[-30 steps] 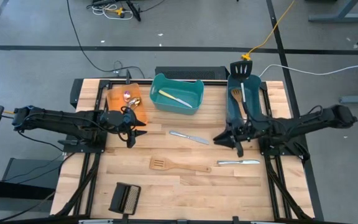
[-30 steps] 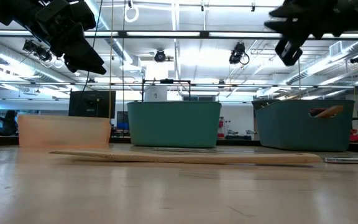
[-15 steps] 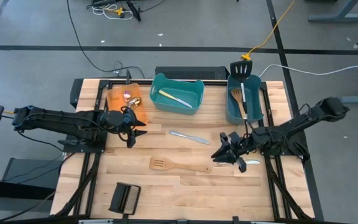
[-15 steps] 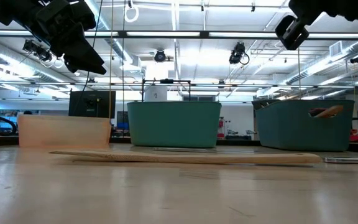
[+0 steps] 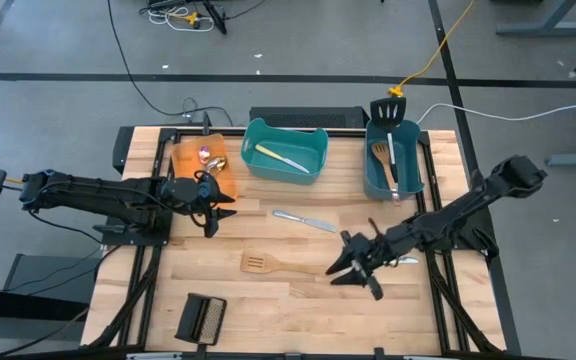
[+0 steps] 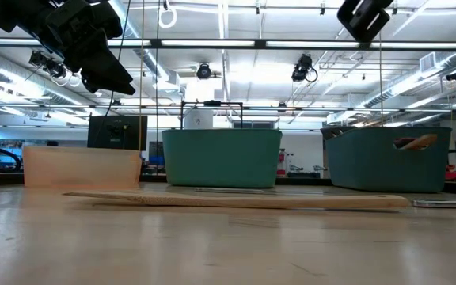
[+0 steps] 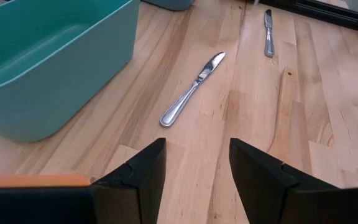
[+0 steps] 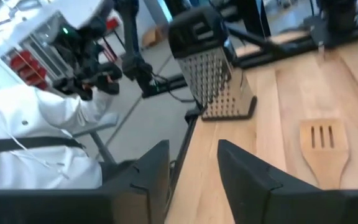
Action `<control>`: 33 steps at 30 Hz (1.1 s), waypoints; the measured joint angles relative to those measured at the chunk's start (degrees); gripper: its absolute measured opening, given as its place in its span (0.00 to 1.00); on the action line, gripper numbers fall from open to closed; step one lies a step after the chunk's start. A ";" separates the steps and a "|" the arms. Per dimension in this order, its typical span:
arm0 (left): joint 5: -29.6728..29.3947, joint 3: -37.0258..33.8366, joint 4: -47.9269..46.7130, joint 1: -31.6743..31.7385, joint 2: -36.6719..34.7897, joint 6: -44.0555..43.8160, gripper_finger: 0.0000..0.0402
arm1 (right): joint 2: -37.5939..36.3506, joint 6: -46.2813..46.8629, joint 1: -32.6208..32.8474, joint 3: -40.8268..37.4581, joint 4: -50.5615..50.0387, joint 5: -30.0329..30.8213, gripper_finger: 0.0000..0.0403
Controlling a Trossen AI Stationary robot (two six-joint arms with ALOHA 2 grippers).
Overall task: Pick & Place Kitchen Items
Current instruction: Put the brown spatula into the blue bin
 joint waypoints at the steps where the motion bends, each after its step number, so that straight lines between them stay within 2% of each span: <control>1: 0.01 0.00 0.00 0.00 0.00 0.00 0.45 | 0.82 0.27 0.11 1.17 -1.44 -0.16 0.38; 6: 0.00 0.00 -0.01 0.00 0.00 0.00 0.45 | 4.93 0.82 0.65 8.12 -10.80 0.05 0.42; 12: 0.00 0.00 -0.02 0.00 0.00 0.02 0.45 | 10.05 2.19 0.64 16.79 -24.32 0.16 0.41; 16: 0.00 0.00 -0.01 0.00 0.00 0.05 0.45 | 13.04 2.98 0.64 20.36 -29.83 1.13 0.40; 22: 0.00 0.00 -0.02 0.01 0.00 0.09 0.45 | 14.70 3.42 0.57 21.57 -32.72 4.57 0.40; 28: 0.00 0.00 -0.02 0.01 0.00 0.10 0.45 | 14.70 5.92 0.23 21.61 -41.25 10.96 0.40; 33: 0.00 0.00 -0.03 0.00 0.00 0.09 0.45 | 17.10 7.00 -0.48 21.61 -45.25 12.55 0.40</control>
